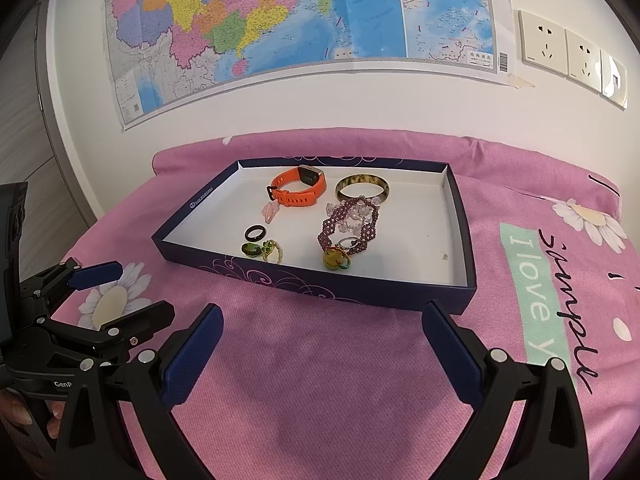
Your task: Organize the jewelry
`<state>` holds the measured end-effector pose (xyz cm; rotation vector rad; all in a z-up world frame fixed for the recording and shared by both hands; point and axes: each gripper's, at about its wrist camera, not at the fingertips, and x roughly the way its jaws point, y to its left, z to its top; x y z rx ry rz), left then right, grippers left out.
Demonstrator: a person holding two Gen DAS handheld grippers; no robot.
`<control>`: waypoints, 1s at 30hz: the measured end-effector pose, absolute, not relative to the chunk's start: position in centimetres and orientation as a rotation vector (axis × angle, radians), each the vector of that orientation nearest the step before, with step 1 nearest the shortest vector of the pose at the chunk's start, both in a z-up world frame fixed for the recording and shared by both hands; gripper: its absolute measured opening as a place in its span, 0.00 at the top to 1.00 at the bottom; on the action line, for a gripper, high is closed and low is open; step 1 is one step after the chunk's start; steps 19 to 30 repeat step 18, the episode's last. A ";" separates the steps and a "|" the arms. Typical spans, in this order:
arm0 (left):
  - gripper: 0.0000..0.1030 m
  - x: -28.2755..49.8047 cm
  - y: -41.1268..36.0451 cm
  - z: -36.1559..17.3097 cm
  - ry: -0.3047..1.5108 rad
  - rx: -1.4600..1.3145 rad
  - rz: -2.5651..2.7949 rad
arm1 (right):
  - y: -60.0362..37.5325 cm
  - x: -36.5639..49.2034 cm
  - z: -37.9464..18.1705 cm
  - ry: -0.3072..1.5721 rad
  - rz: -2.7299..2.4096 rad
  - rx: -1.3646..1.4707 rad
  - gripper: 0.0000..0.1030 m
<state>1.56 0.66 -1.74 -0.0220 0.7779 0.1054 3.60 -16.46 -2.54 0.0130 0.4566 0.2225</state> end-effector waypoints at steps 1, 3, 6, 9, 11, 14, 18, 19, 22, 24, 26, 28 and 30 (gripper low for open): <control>0.06 1.6 0.7 -1.7 0.778 -0.023 0.105 | -16.4 3.6 -2.5 0.456 0.222 0.012 0.07; 0.06 1.5 0.7 -1.7 0.774 -0.022 0.107 | -16.4 3.6 -2.5 0.457 0.222 0.014 0.07; 0.06 1.4 0.7 -1.6 0.761 -0.015 0.106 | -16.4 3.6 -2.5 0.456 0.222 0.011 0.07; 0.06 1.3 0.5 -1.5 0.747 -0.004 0.093 | -16.4 3.6 -2.5 0.459 0.220 0.004 0.07; 0.06 1.2 0.5 -1.4 0.751 -0.008 0.075 | -16.4 3.4 -2.4 0.461 0.224 -0.007 0.07; 0.06 1.5 0.9 -1.5 0.774 -0.032 0.071 | -17.3 3.5 -2.3 0.475 0.212 -0.043 0.07; 0.06 1.7 3.1 -1.5 0.785 -0.078 0.095 | -22.2 4.3 -2.4 0.528 0.122 -0.019 0.07; 0.06 1.7 3.1 -1.5 0.785 -0.078 0.095 | -22.2 4.3 -2.4 0.528 0.122 -0.019 0.07; 0.06 1.7 3.1 -1.5 0.785 -0.078 0.095 | -22.2 4.3 -2.4 0.528 0.122 -0.019 0.07; 0.06 1.7 3.1 -1.5 0.785 -0.078 0.095 | -22.2 4.3 -2.4 0.528 0.122 -0.019 0.07; 0.06 1.7 3.1 -1.5 0.785 -0.078 0.095 | -22.2 4.3 -2.4 0.528 0.122 -0.019 0.07; 0.06 1.7 3.1 -1.5 0.785 -0.078 0.095 | -22.2 4.3 -2.4 0.528 0.122 -0.019 0.07; 0.06 1.7 3.1 -1.5 0.785 -0.078 0.095 | -22.2 4.3 -2.4 0.528 0.122 -0.019 0.07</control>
